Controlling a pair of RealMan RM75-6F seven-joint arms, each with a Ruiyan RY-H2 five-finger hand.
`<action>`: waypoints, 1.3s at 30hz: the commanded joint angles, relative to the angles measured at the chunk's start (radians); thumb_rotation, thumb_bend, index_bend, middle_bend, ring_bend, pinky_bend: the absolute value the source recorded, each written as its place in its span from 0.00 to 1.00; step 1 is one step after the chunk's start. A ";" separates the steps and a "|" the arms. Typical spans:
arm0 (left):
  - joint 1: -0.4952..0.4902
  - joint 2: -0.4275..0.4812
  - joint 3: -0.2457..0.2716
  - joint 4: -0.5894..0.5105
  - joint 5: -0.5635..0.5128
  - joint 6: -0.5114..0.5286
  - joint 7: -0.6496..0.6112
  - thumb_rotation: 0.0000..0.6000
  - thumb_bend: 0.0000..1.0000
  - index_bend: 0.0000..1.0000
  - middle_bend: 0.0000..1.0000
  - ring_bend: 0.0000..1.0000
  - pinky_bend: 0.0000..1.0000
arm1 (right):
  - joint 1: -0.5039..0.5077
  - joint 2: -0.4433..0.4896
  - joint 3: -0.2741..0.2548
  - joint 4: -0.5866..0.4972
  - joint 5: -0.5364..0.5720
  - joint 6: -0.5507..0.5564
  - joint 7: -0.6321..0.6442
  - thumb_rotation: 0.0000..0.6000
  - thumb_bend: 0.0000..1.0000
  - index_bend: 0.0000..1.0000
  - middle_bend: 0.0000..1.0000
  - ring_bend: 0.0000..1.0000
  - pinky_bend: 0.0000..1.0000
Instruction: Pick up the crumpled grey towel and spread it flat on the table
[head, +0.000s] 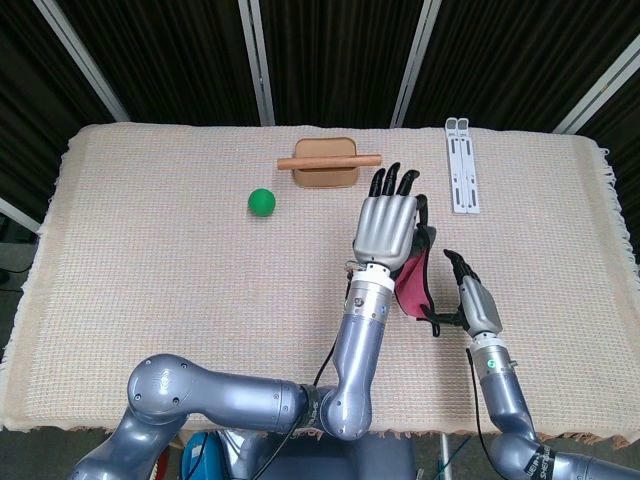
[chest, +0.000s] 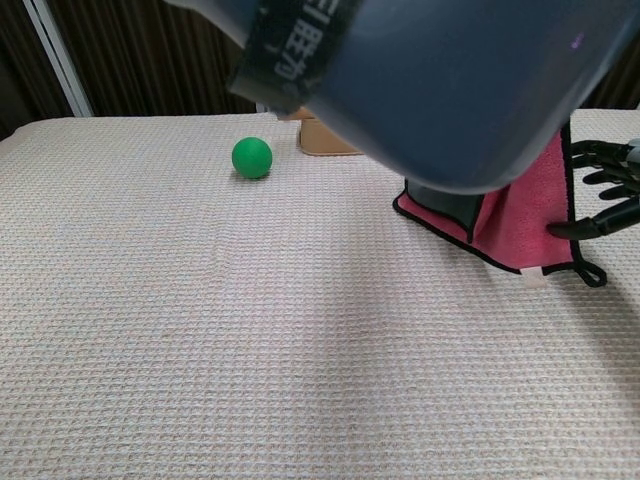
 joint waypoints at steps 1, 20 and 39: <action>0.005 0.000 0.002 -0.002 0.003 0.002 -0.004 1.00 0.60 0.68 0.14 0.00 0.00 | 0.001 -0.007 -0.006 -0.002 -0.001 0.005 -0.008 1.00 0.25 0.00 0.00 0.00 0.06; 0.061 0.033 0.024 -0.050 0.025 0.011 -0.008 1.00 0.61 0.69 0.14 0.00 0.00 | -0.009 -0.038 -0.031 0.009 -0.020 0.017 -0.010 1.00 0.49 0.69 0.14 0.00 0.06; 0.334 0.272 0.124 -0.386 0.102 0.040 -0.045 1.00 0.61 0.69 0.14 0.00 0.00 | 0.006 0.030 0.074 -0.052 -0.066 0.089 -0.008 1.00 0.54 0.74 0.16 0.00 0.06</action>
